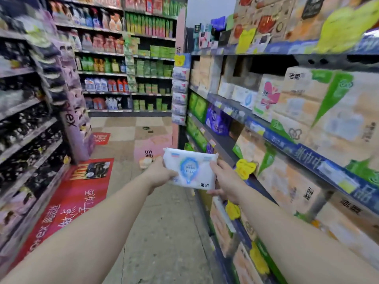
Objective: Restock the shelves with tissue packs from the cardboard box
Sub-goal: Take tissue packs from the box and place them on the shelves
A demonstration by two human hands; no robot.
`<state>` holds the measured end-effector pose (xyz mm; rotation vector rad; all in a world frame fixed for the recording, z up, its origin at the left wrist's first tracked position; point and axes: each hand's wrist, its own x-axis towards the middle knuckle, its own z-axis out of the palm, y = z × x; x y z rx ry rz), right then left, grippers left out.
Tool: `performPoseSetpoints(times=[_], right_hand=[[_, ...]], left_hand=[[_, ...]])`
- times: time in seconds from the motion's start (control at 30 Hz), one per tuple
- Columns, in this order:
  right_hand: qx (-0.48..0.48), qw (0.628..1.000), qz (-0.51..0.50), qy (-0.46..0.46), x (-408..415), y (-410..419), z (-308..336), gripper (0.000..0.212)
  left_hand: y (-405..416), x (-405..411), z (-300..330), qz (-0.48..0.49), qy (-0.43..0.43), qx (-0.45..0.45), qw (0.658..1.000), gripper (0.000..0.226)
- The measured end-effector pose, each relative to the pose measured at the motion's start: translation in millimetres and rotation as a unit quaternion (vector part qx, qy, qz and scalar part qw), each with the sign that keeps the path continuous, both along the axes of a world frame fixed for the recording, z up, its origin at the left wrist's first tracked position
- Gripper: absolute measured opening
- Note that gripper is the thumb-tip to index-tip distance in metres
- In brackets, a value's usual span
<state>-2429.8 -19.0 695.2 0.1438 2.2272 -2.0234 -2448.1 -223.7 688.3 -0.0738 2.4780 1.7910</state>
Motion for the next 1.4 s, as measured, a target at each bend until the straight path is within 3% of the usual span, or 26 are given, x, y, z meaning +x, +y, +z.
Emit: performPoseSetpoints(times=[0.13, 0.3, 0.43, 0.5, 0.57, 0.67, 0.97, 1.13, 1.23, 1.33, 1.4], right_hand=[[-0.002, 0.999, -0.035, -0.003, -87, -9, -7, 0.026], [-0.006, 0.996, -0.091, -0.005, -199, -23, -11, 0.021], [-0.008, 0.992, -0.126, -0.002, -283, -27, 8, 0.028], [-0.007, 0.988, -0.156, 0.010, -315, -20, 18, 0.022], [-0.001, 0.980, -0.199, 0.020, -341, -7, 26, 0.021], [0.006, 0.963, -0.264, 0.047, -376, 28, 43, 0.025], [0.061, 0.929, -0.349, 0.106, -479, 126, 83, 0.039], [0.104, 0.920, -0.359, 0.120, -522, 152, 87, 0.049], [0.136, 0.894, -0.406, 0.131, -540, 165, 82, 0.042], [0.202, 0.869, -0.442, 0.098, -551, 176, 78, 0.036], [0.275, 0.865, -0.420, 0.025, -554, 175, 75, 0.040]], left_hand=[[-10, -95, -6, -0.038, -0.016, -0.044, 0.998, 0.036], [-25, -224, 2, -0.112, -0.020, -0.081, 0.990, 0.031], [-32, -347, 19, -0.156, 0.013, -0.100, 0.983, 0.061], [-18, -392, 35, -0.171, 0.036, -0.106, 0.979, 0.050], [7, -422, 50, -0.209, 0.060, -0.100, 0.971, 0.025], [53, -470, 64, -0.261, 0.101, -0.080, 0.957, 0.017], [159, -595, 99, -0.254, 0.177, -0.046, 0.950, 0.036], [204, -649, 111, -0.285, 0.196, -0.040, 0.937, 0.028], [235, -681, 107, -0.322, 0.193, -0.039, 0.926, 0.037], [261, -710, 99, -0.376, 0.178, -0.033, 0.909, 0.038], [274, -730, 88, -0.426, 0.164, -0.055, 0.888, 0.043]])
